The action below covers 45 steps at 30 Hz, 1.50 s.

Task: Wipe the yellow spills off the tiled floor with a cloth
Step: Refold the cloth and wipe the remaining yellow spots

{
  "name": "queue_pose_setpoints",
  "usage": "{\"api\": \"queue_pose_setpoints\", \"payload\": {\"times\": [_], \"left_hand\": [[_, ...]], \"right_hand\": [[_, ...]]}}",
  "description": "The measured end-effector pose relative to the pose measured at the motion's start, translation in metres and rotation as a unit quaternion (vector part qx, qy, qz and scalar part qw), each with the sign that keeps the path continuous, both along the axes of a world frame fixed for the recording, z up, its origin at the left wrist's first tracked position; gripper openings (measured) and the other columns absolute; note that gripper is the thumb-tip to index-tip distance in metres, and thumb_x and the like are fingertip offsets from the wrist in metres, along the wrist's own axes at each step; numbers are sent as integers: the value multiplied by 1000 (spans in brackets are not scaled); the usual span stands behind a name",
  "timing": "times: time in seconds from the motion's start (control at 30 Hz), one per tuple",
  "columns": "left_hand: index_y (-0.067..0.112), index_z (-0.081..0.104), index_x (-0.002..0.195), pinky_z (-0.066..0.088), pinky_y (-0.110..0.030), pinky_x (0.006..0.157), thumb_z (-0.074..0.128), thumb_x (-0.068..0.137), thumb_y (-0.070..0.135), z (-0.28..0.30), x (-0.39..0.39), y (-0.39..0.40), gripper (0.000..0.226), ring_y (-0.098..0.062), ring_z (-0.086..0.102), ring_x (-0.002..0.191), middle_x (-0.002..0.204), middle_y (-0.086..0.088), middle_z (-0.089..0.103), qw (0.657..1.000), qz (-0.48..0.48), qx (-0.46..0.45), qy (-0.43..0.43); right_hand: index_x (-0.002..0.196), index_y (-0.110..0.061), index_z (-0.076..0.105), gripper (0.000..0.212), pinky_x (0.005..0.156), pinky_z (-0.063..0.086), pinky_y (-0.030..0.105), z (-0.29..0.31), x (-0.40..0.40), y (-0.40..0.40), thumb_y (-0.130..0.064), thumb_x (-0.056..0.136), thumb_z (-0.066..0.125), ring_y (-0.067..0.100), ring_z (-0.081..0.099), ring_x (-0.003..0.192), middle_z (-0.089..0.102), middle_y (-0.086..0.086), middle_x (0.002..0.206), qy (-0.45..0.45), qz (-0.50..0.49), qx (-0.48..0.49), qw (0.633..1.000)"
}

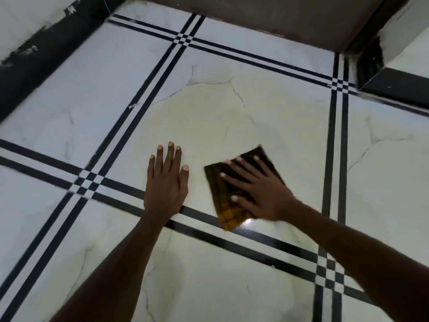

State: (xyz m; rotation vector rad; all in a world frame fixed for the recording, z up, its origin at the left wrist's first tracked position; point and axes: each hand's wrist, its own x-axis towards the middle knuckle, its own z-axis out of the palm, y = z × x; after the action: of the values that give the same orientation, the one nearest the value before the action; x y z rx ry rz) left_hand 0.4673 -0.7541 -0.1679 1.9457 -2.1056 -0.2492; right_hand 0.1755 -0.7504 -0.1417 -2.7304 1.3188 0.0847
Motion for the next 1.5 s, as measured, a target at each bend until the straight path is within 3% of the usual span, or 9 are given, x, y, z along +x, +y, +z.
{"api": "queue_pose_setpoints", "payload": {"times": [0.2,0.33,0.47,0.6,0.73,0.97,1.13,1.3,1.5], "left_hand": [[17,20,165,10,-50,132,14,108,46,3,-2,-9,64,-28,5,163,174,-6,14,1000,5,-5,11],[17,28,163,11,-49,132,13,108,44,0,2,-5,63,-27,11,162,173,-6,22,999,-8,-6,48],[12,36,159,13,-45,132,17,107,40,11,3,3,62,-28,23,159,167,-11,35,983,4,-13,183],[11,32,161,5,-35,131,25,107,36,13,9,10,60,-24,21,160,168,-9,33,974,11,-2,226],[14,33,161,10,-50,131,28,108,33,-1,40,33,57,-32,17,161,170,-11,30,997,9,-34,74],[22,27,163,9,-50,132,17,109,35,-10,63,49,57,-27,12,162,173,-5,23,999,-12,-28,8],[21,28,163,13,-52,131,25,108,29,0,57,46,56,-28,14,162,173,-5,23,999,-6,-34,10],[19,32,162,10,-48,132,20,107,33,0,59,47,58,-27,15,162,171,-6,26,999,-14,-29,40],[18,38,159,5,-45,132,21,108,46,1,54,45,61,-24,13,162,171,-4,27,994,12,-23,104]], "right_hand": [[166,-36,14,65,127,9,66,-2,-25,-4,-61,106,16,28,4,164,9,2,177,-64,-353,-43,933],[166,-36,17,64,128,4,64,-14,86,55,-58,107,25,27,1,164,8,3,177,-63,-218,-30,973],[164,-39,21,61,127,9,65,-7,111,-18,-59,107,26,26,8,164,14,-1,176,-76,-115,-11,990],[165,-38,20,64,129,1,62,-10,66,-67,-62,106,22,27,5,164,12,0,176,-80,-263,-18,961],[167,-32,15,67,127,-4,67,-4,89,-74,-60,105,16,32,-2,163,5,6,177,-90,-390,-6,916],[165,-37,20,61,129,8,62,-20,130,42,-58,108,24,24,8,164,15,-1,176,-65,-31,-11,997],[167,-35,12,65,128,5,63,-12,77,121,-59,107,21,26,-5,164,1,0,177,-55,-246,-23,967],[166,-38,16,63,130,1,62,-11,139,81,-61,107,26,24,1,164,9,-1,177,-87,-52,9,995],[166,-34,15,67,129,-2,62,-23,96,-22,-63,106,19,27,1,164,8,0,177,-77,-237,-5,969]]}}
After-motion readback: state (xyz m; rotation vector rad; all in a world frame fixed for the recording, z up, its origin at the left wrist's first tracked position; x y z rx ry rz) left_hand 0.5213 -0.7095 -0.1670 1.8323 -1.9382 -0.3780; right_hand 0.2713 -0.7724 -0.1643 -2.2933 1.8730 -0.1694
